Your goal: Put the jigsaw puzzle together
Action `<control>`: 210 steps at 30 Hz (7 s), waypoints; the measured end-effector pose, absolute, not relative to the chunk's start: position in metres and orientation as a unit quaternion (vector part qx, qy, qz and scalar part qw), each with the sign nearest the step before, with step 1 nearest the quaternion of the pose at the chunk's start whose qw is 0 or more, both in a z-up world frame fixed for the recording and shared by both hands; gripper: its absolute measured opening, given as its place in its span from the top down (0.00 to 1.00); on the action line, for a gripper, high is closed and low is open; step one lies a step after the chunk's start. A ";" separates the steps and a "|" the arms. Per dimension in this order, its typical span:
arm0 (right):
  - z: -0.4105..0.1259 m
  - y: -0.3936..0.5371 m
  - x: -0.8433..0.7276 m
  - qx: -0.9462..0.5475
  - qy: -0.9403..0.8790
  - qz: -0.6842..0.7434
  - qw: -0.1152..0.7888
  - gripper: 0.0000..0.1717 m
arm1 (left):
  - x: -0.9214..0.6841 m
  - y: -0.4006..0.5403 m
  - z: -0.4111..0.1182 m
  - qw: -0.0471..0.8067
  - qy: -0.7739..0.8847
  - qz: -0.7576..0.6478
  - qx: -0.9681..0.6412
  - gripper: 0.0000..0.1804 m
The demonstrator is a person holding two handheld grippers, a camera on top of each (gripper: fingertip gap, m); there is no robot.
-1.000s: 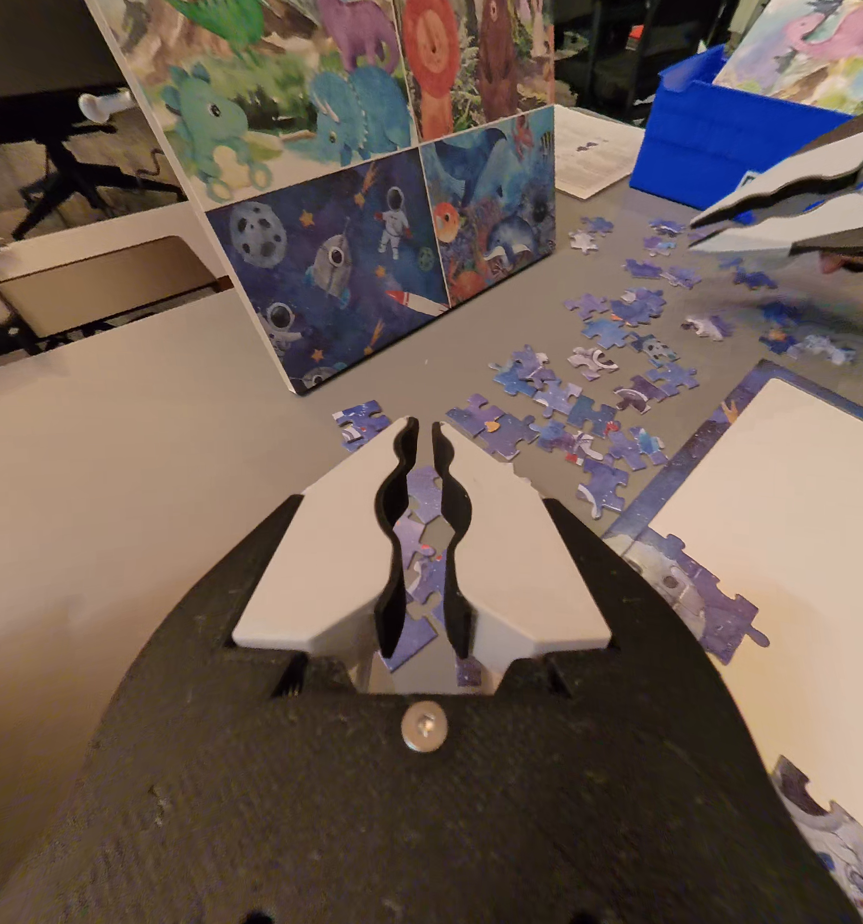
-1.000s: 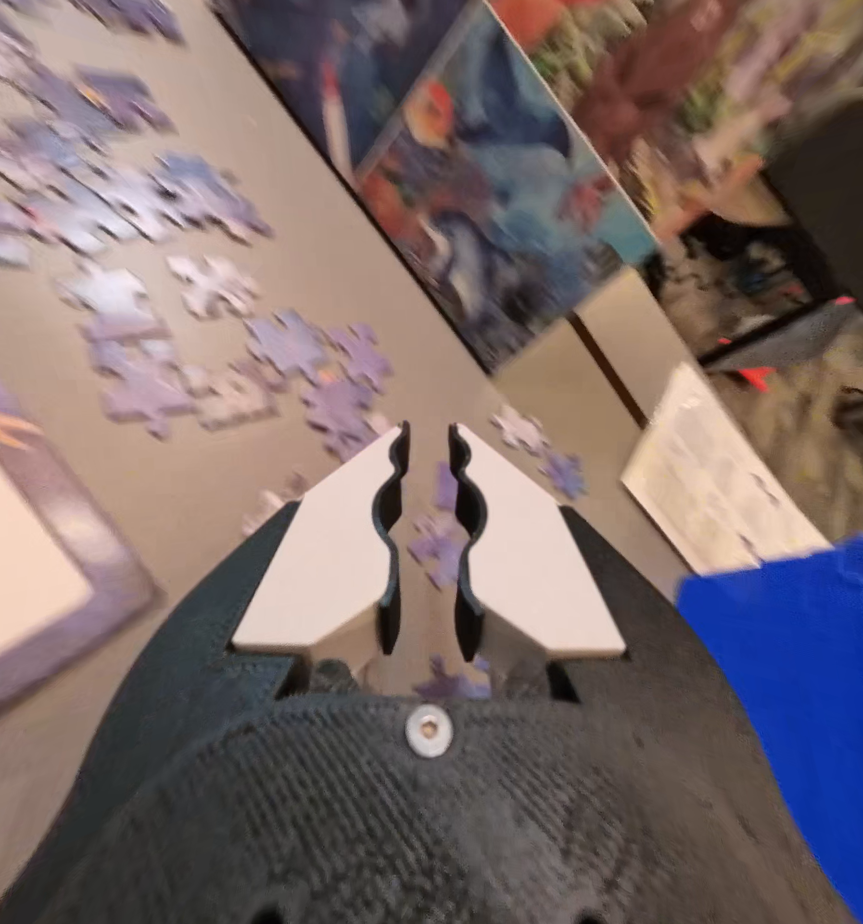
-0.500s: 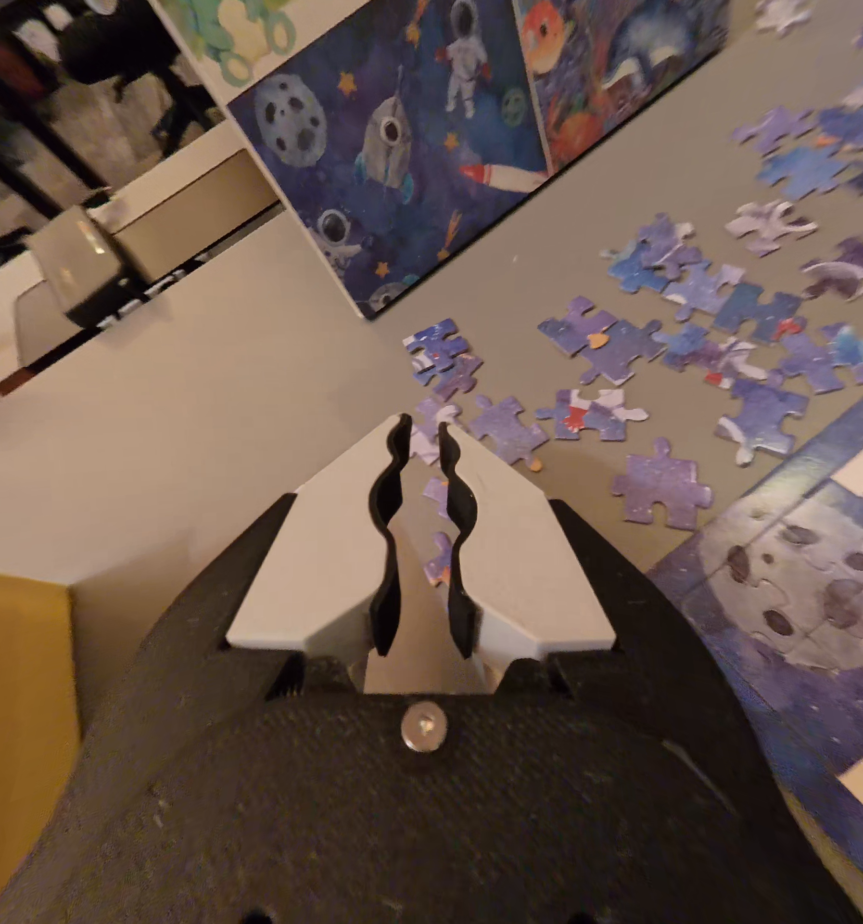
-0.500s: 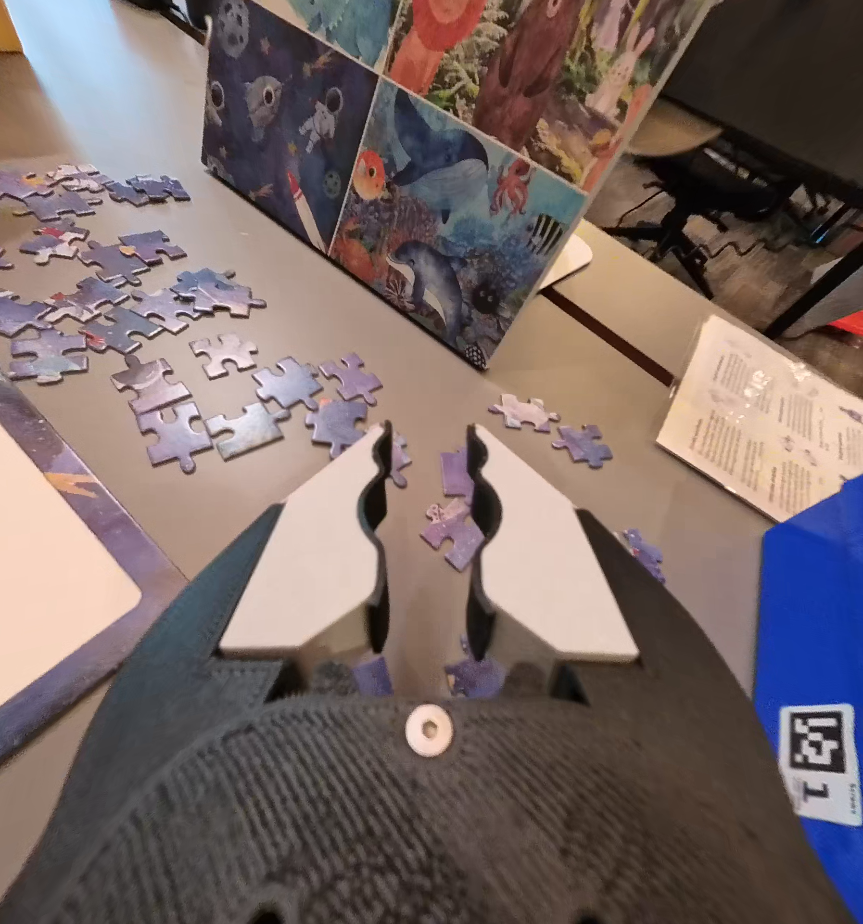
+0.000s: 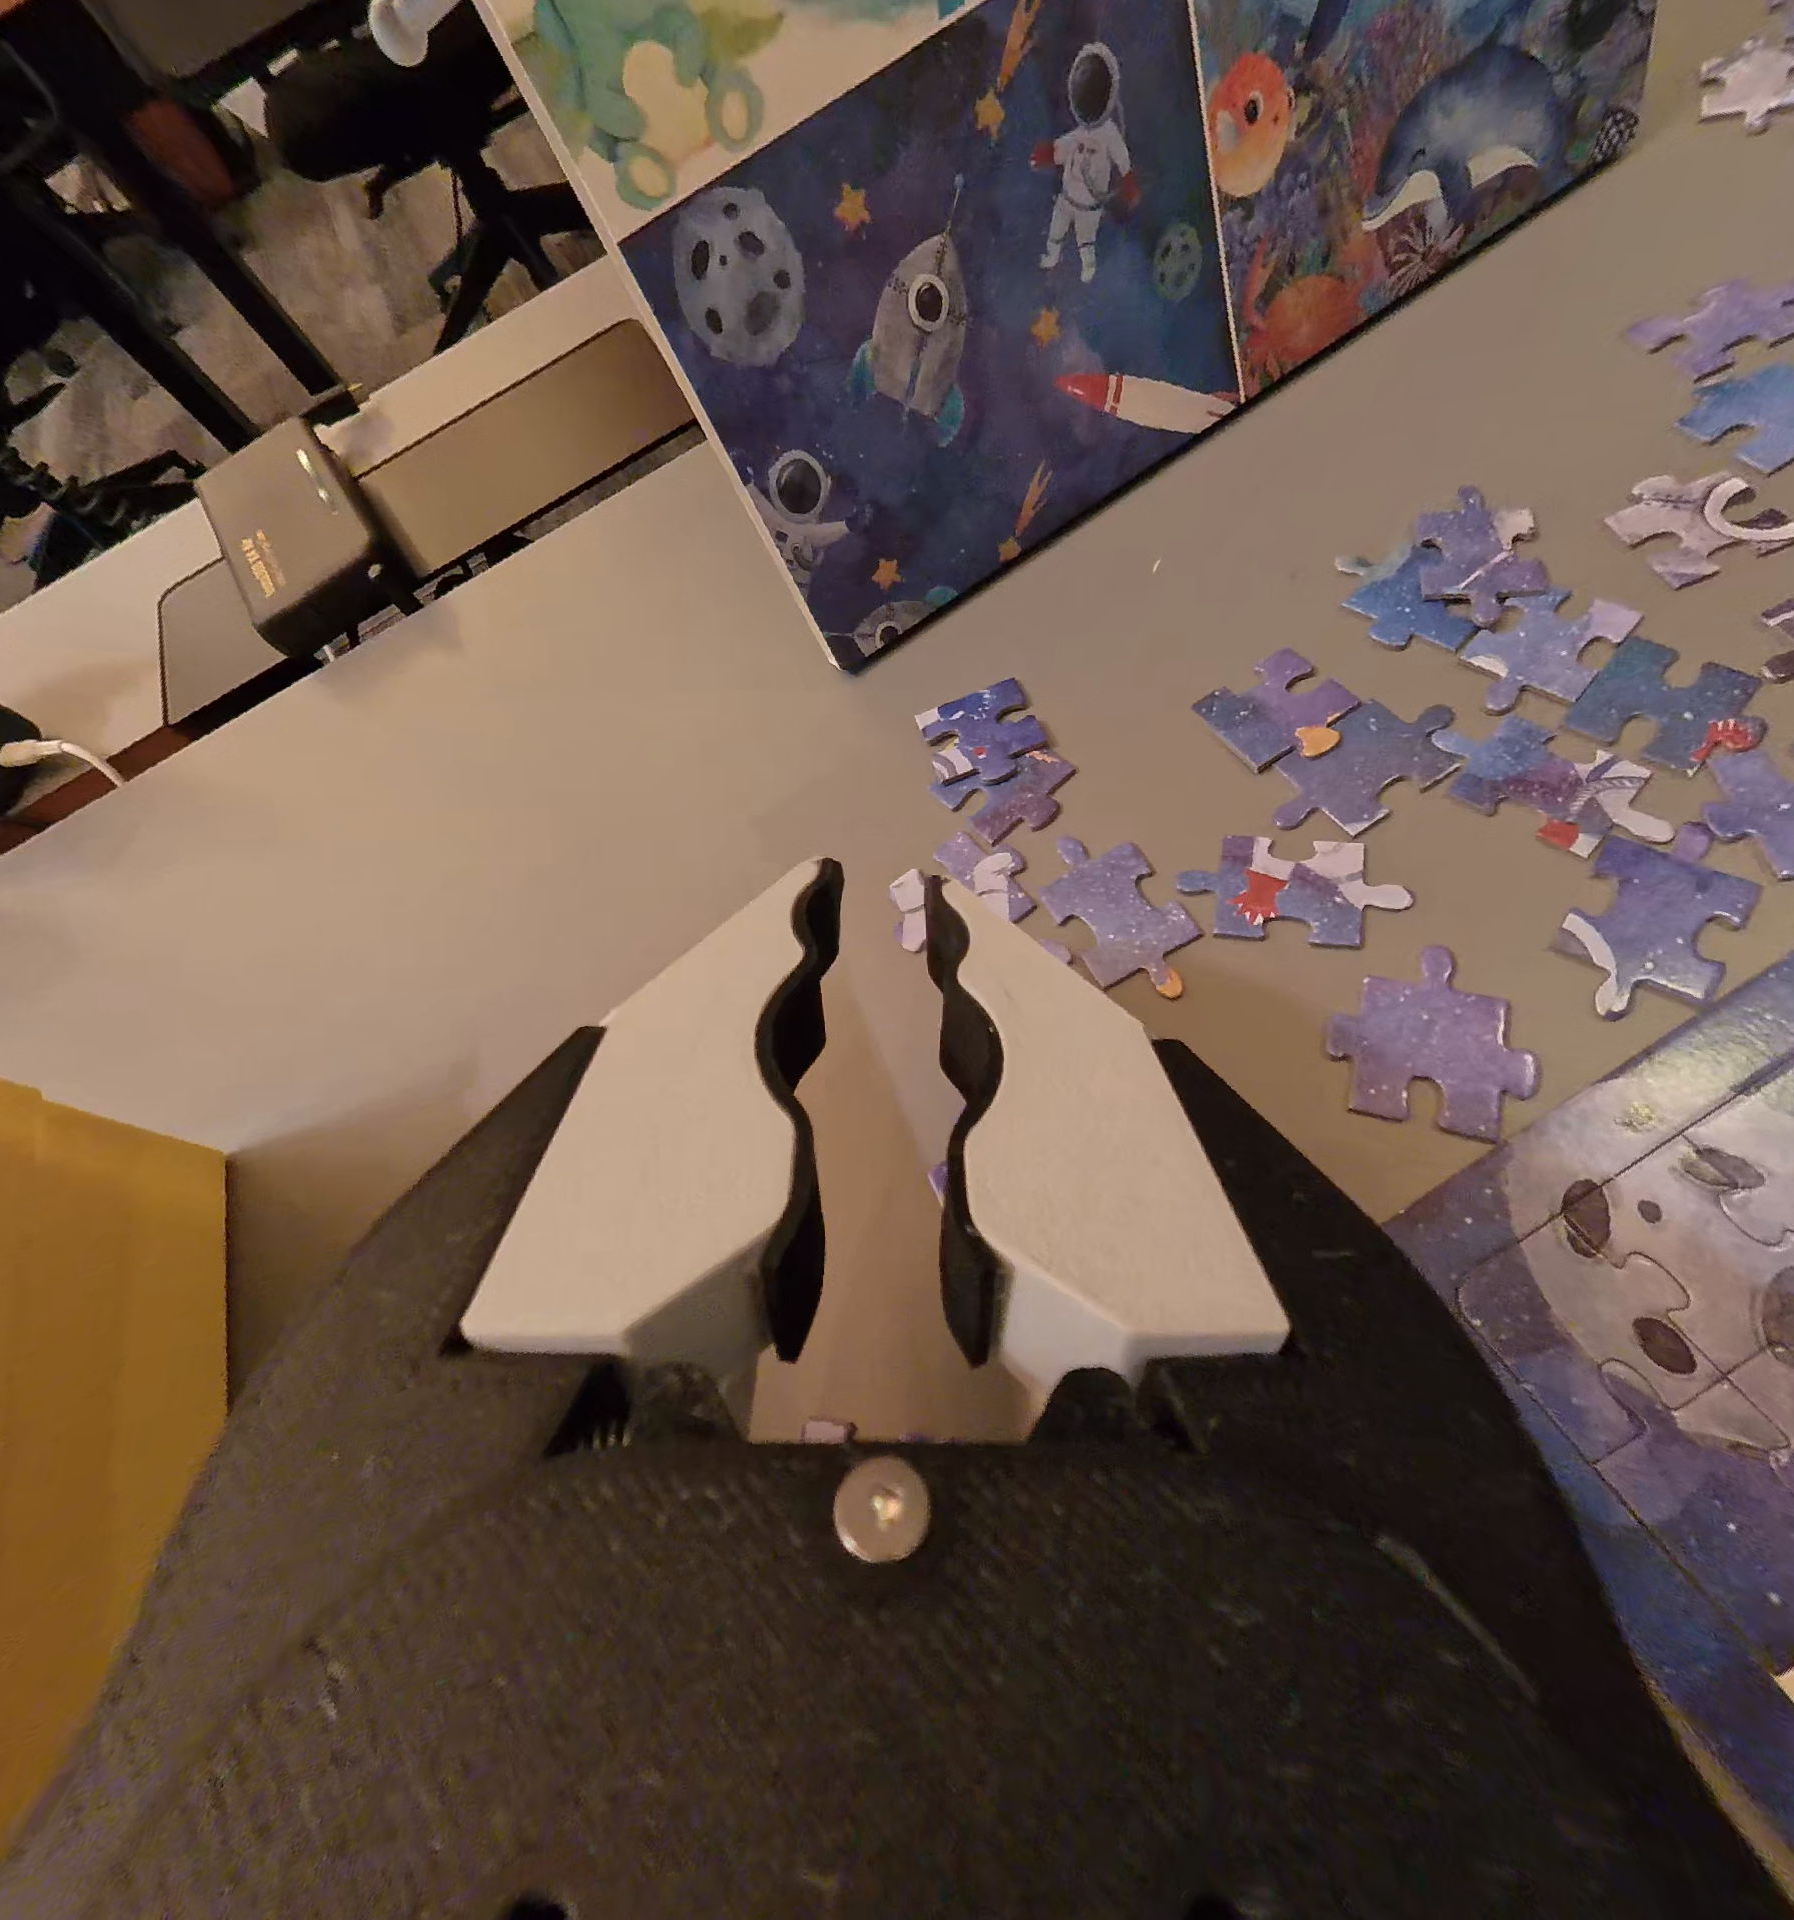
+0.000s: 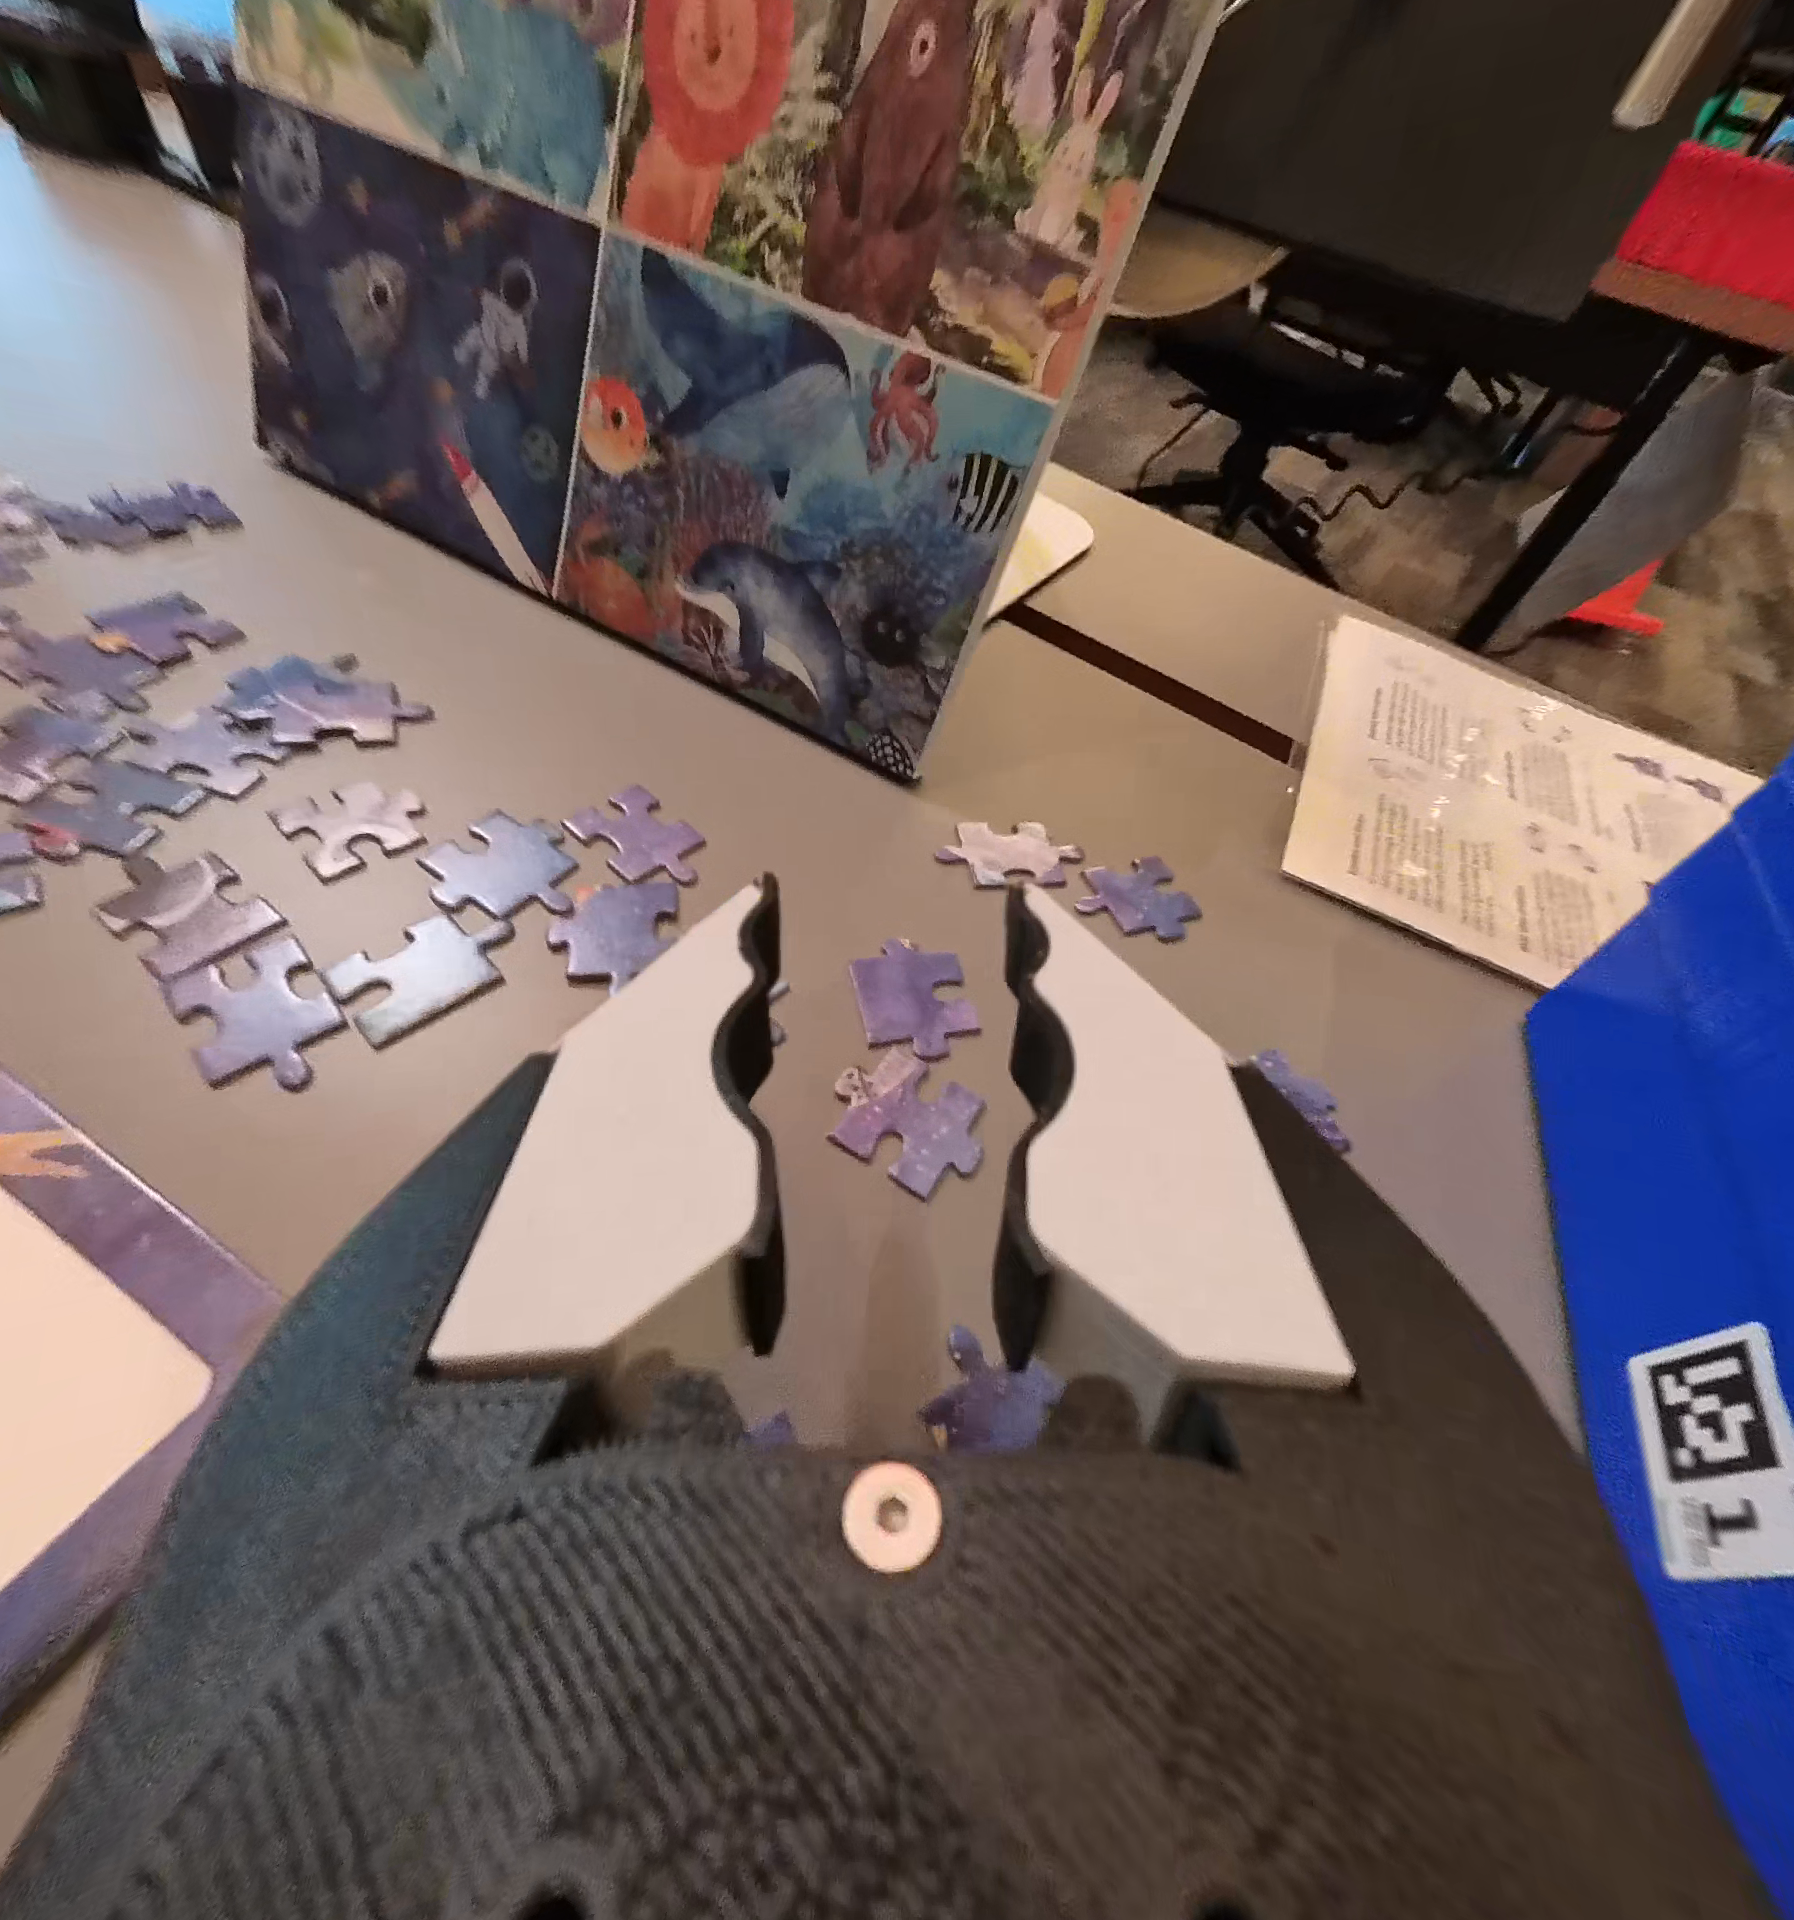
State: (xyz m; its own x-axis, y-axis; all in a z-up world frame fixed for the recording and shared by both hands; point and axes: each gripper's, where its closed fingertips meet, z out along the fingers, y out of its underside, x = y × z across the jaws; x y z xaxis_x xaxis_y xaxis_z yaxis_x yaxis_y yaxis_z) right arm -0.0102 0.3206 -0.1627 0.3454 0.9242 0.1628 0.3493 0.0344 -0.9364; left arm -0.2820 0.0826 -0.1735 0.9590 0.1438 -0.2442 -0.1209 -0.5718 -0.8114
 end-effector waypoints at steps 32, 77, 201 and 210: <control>-0.211 -0.072 -0.091 -0.337 -0.847 0.389 0.128 0.69 | -0.280 0.083 -0.184 0.437 0.003 0.146 -0.887 0.93; -0.108 0.106 -0.099 -0.447 -0.614 0.493 0.425 0.91 | -0.288 0.081 -0.173 0.463 -0.036 0.131 -0.876 0.95; -0.118 0.292 0.023 -0.587 -0.527 0.314 0.529 0.93 | -0.245 0.084 -0.162 0.504 -0.048 -0.137 -0.851 0.93; -0.113 0.293 0.023 -0.594 -0.501 0.346 0.526 0.94 | -0.248 0.084 -0.175 0.477 -0.031 -0.089 -0.874 0.91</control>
State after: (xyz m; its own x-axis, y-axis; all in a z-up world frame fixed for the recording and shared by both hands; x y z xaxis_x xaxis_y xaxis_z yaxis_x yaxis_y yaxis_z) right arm 0.0233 0.2931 -0.1134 0.2588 0.9590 0.1156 0.2315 0.0546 -0.9713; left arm -0.2475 0.0842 -0.1755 0.9824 -0.0312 0.1843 0.1382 -0.5424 -0.8287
